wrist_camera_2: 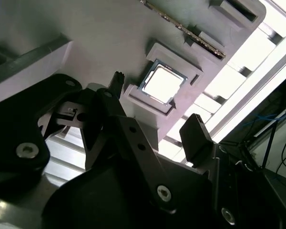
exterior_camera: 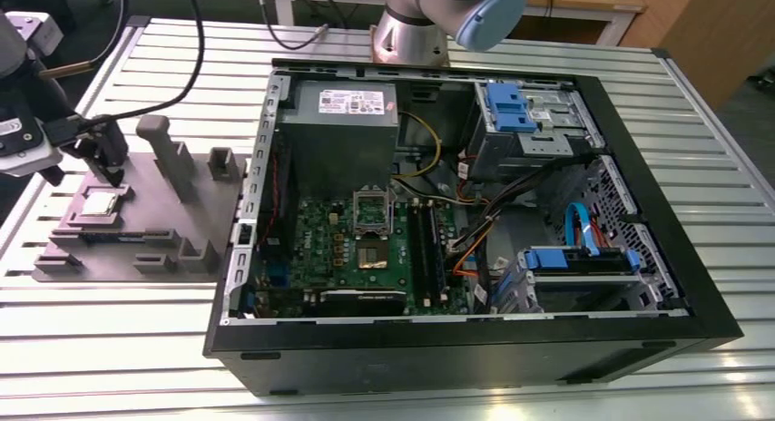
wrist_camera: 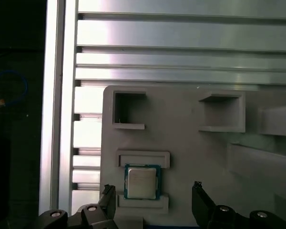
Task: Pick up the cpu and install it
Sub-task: 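Pick up the cpu and move it towards the insertion slot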
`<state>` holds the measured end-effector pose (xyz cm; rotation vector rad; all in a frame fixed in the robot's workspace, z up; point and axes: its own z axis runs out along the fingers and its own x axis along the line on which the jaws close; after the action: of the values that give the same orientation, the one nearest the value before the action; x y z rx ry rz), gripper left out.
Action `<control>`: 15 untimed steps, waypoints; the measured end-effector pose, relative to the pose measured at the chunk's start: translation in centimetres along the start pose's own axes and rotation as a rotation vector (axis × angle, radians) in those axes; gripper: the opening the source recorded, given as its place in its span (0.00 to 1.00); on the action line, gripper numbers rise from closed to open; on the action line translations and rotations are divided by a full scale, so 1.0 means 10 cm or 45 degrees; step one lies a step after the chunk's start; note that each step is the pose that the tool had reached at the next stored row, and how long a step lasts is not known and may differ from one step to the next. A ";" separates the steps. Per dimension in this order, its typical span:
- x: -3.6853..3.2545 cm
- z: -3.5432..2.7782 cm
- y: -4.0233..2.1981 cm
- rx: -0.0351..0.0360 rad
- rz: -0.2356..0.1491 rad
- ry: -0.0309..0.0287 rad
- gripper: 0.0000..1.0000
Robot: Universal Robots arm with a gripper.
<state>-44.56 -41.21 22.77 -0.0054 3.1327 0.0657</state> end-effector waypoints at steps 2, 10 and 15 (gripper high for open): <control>0.021 0.037 -0.001 -0.0001 0.004 -0.0005 0.74; 0.032 0.182 -0.007 0.0001 0.023 -0.0014 0.74; 0.054 0.273 -0.010 0.0002 0.027 -0.0015 0.74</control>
<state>-45.08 -41.20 20.04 0.0279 3.1318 0.0656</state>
